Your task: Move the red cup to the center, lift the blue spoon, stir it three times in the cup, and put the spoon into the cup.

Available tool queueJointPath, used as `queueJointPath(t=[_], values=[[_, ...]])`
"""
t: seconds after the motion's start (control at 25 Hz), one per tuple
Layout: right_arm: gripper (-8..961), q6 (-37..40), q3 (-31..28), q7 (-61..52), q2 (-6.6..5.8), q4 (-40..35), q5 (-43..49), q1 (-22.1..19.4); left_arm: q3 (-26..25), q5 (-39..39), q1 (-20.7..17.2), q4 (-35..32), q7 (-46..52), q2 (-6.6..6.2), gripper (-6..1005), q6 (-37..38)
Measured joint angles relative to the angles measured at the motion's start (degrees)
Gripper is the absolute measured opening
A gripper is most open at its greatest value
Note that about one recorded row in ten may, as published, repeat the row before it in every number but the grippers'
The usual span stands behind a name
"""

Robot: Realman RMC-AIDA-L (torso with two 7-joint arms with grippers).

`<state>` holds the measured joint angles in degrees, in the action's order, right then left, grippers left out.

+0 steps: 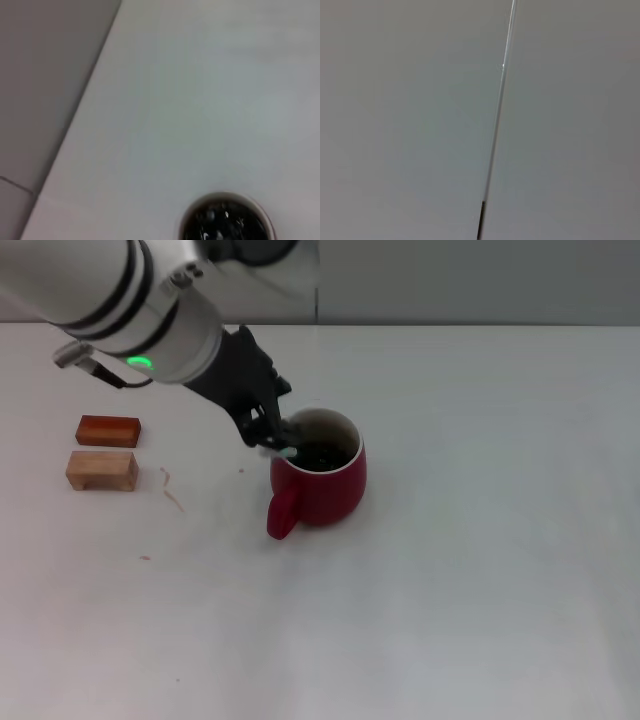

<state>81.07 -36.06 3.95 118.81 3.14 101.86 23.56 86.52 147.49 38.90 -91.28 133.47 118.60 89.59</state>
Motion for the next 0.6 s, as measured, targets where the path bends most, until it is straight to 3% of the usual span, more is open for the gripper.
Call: queueJointPath(t=[0.16,0.28,0.4,0.44,0.48,0.52,0.6], values=[[760,-0.04,-0.54,0.0,-0.09,-0.15,0.0,-0.13,-10.29,-9.16,-1.13,-2.74,-0.56,-0.27,486,-0.3],[760,-0.04,-1.03,0.0,-0.05,-0.3,0.0,-0.17,-23.06,-22.59,-2.97,-1.05,-4.49,-0.36,489,-2.25],[760,-0.06,-1.66,0.0,-0.05,-0.39,0.0,-0.25,-33.65,-35.15,-4.48,3.99,-9.65,-0.57,490,-3.31],[760,-0.08,-1.97,0.0,-0.07,-0.44,0.0,-0.26,-41.48,-42.96,-5.26,9.91,-13.3,-0.68,490,-3.52],[760,-0.11,-2.26,0.0,-0.09,-0.46,0.0,-0.27,-44.69,-45.57,-5.4,12.6,-14.77,-0.73,489,-3.67],[760,-0.14,-2.59,0.0,-0.12,-0.47,0.0,-0.27,-44.69,-45.57,-5.4,12.6,-14.77,-0.73,489,-3.67],[760,-0.28,-3.45,0.0,-0.14,-0.54,0.0,-0.28,-51.94,-51.24,-5.72,19.37,-18.95,-0.82,488,-3.97]])
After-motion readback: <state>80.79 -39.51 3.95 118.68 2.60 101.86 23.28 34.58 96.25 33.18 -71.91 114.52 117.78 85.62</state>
